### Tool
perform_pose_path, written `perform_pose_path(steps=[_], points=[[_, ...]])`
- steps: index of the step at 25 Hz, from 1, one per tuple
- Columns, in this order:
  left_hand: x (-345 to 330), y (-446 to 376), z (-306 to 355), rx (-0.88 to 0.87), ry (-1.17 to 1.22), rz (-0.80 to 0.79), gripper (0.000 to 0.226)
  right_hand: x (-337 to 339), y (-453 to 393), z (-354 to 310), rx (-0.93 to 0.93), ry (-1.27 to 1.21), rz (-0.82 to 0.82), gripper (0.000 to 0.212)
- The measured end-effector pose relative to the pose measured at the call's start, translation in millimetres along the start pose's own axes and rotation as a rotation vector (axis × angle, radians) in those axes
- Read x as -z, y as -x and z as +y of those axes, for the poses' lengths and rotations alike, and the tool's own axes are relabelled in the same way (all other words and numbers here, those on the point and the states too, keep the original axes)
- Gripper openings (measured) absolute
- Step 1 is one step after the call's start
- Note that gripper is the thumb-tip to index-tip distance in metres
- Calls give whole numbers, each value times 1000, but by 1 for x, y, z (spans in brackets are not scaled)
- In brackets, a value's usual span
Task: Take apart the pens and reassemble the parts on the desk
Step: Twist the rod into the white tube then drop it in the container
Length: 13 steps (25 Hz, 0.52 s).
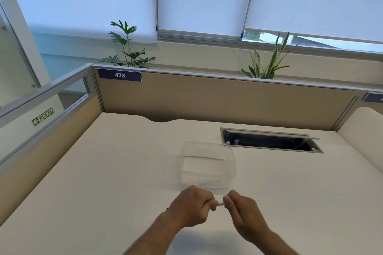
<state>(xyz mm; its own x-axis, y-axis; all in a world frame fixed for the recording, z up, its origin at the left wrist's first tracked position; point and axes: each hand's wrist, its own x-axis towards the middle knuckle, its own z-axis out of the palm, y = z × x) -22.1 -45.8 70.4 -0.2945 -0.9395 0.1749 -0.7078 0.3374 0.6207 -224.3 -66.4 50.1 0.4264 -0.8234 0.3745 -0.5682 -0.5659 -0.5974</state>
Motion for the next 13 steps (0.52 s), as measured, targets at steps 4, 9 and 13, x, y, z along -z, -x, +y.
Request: perform_pose_path(steps=[4,9,13], points=[[0,1,2,34,73,-123,29,3,-1,-1,165,124,39,34],[-3,2,2,-41,64,-7,23,-5,-1,-5,-39,-44,82,44],[-4,0,2,-78,-53,186,28,-10,-4,-9,-396,-310,4,56]])
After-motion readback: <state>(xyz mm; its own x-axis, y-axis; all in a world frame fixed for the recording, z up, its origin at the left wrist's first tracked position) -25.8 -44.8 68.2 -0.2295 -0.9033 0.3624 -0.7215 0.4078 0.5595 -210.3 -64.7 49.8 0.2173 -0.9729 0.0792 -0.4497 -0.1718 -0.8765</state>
